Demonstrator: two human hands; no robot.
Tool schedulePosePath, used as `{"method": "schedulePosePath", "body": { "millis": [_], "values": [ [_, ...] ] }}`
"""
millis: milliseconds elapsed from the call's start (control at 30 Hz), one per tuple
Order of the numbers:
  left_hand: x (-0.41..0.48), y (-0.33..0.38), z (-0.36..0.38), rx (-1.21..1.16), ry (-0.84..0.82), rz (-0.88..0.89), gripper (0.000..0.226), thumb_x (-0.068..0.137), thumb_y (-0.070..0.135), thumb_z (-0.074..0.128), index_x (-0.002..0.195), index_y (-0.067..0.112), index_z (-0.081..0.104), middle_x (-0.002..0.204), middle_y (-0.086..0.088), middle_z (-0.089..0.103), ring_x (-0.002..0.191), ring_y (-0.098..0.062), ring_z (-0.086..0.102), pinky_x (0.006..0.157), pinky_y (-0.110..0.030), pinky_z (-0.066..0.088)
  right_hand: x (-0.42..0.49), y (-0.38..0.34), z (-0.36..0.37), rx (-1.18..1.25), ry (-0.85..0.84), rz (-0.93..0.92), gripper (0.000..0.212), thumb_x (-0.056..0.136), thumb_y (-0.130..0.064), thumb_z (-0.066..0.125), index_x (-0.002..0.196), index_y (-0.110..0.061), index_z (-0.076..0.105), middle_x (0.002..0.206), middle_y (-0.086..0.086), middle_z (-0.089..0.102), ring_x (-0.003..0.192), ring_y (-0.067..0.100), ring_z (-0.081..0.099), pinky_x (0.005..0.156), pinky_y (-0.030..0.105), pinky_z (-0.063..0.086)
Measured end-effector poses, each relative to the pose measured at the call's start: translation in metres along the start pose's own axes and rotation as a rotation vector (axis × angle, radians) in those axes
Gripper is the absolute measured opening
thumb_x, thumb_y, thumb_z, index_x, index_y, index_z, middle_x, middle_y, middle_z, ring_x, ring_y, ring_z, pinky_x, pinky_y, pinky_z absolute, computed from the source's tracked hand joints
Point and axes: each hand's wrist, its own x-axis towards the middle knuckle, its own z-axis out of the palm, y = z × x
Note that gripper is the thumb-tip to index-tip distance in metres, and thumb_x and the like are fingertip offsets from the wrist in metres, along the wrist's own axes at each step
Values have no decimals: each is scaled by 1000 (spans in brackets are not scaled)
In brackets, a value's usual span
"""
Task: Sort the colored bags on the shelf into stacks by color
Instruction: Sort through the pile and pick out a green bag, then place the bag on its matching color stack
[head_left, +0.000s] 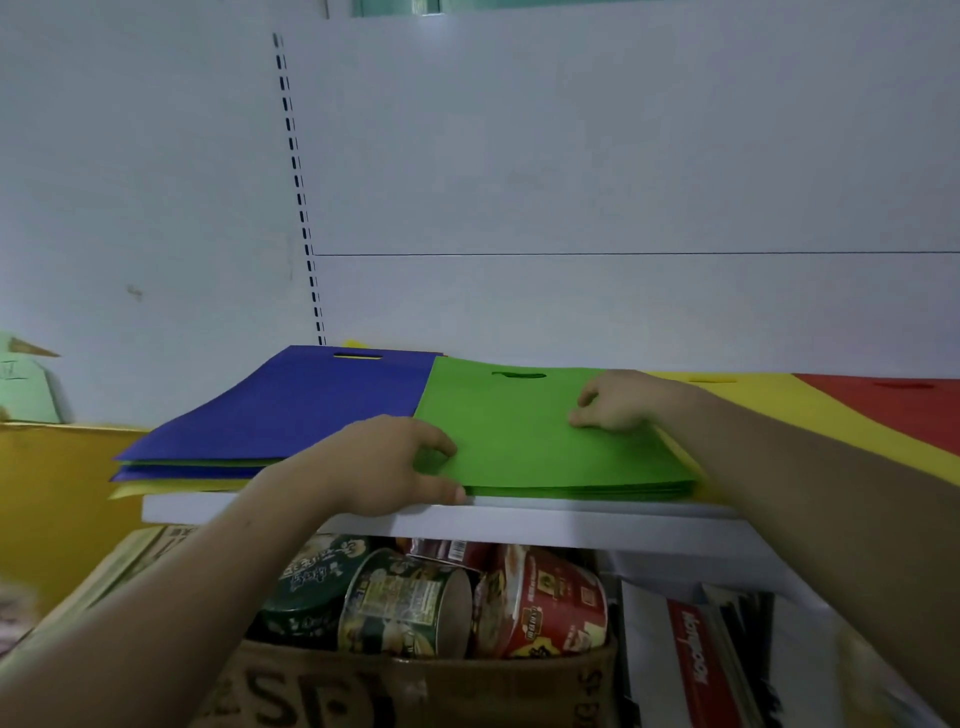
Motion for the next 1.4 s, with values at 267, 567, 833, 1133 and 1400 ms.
{"method": "schedulePosePath", "body": {
  "millis": [267, 567, 833, 1133, 1400],
  "values": [
    [6, 1, 2, 9, -16, 11, 57, 83, 57, 59, 132, 32, 49, 131, 0, 53, 117, -19, 49, 94, -28, 40, 6, 4, 3, -41, -19, 17, 52, 96, -49, 45, 132, -13, 54, 140, 8, 49, 126, 25, 46, 102, 31, 38],
    [2, 8, -5, -20, -16, -15, 62, 81, 58, 59, 134, 30, 46, 139, 0, 47, 124, -19, 45, 98, -29, 37, 8, 1, -3, -55, -8, -17, 54, 96, -47, 47, 134, -9, 52, 140, 11, 49, 125, 26, 47, 101, 32, 39],
    [-19, -16, -20, -154, 149, -152, 53, 86, 50, 57, 134, 30, 47, 143, 4, 44, 128, -16, 42, 99, -27, 32, 14, -45, -10, 109, 130, -140, 63, 94, -49, 49, 143, -10, 39, 148, 10, 39, 133, 27, 39, 104, 32, 34],
    [-52, -90, -28, -182, 184, -208, 58, 88, 53, 53, 139, 30, 40, 148, 6, 38, 131, -17, 39, 102, -30, 33, 21, -135, -8, 162, 184, -169, 64, 94, -51, 49, 142, -10, 39, 148, 9, 39, 133, 26, 39, 104, 31, 33],
    [-71, -199, -47, -198, 200, -283, 53, 91, 52, 49, 137, 27, 44, 139, -3, 47, 113, -23, 53, 87, -32, 41, 39, -224, 9, 109, 142, -25, 62, 93, -50, 50, 138, -7, 42, 141, 10, 47, 126, 27, 46, 101, 34, 40]
  ]
}}
